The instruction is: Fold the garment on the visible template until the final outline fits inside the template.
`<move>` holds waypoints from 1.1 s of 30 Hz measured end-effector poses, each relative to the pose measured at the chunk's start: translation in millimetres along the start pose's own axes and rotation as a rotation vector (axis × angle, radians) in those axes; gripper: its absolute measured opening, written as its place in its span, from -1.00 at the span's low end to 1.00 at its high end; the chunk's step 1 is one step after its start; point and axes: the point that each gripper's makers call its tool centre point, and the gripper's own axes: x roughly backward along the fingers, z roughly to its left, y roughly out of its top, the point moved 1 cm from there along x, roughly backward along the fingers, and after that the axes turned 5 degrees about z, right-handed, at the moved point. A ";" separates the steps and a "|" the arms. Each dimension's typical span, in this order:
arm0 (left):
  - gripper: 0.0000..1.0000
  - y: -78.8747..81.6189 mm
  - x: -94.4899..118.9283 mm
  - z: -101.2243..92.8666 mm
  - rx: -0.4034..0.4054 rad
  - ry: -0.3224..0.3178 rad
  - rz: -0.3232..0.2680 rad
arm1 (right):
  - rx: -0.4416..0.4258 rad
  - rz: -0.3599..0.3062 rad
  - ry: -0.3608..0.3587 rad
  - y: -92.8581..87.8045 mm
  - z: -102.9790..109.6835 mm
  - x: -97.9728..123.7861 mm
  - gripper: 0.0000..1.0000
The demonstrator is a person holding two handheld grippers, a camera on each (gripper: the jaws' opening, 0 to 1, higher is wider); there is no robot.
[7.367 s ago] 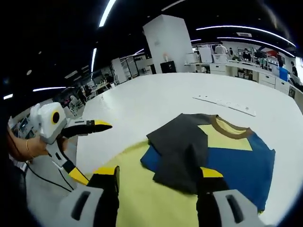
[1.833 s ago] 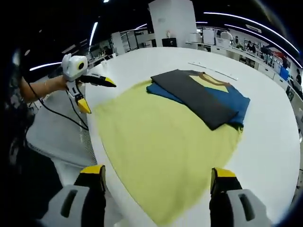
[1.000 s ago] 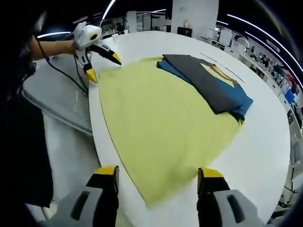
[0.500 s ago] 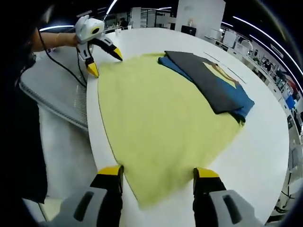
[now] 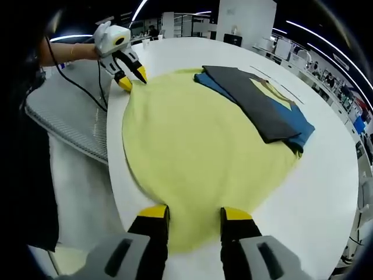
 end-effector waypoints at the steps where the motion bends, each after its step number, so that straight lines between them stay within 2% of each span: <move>1: -0.76 -0.4 0.4 -1.9 0.018 -0.002 0.003 | -0.005 -0.003 -0.001 0.5 -0.1 -0.2 -0.42; 3: -0.84 0.5 0.2 -3.5 0.015 0.003 0.003 | -0.009 -0.003 -0.008 0.7 -0.7 0.0 -0.46; 7: -0.95 0.2 0.5 -2.2 0.012 0.018 0.008 | -0.016 -0.006 -0.016 1.0 -0.8 -0.3 -0.70; 11: -0.99 -1.1 2.3 -3.1 0.026 0.019 0.012 | -0.029 0.000 -0.034 -0.5 -4.0 0.2 -0.89; 18: -1.00 -2.5 5.8 -7.5 0.035 0.019 0.019 | -0.077 -0.009 -0.034 -6.0 -2.2 3.6 -0.95; 23: -1.00 -4.0 8.2 -16.2 0.040 -0.003 0.017 | -0.126 -0.018 -0.027 -13.3 2.7 8.0 -0.97; 33: -1.00 -10.4 12.0 -26.2 0.054 -0.005 0.059 | -0.183 -0.039 -0.012 -18.5 13.4 14.8 -1.00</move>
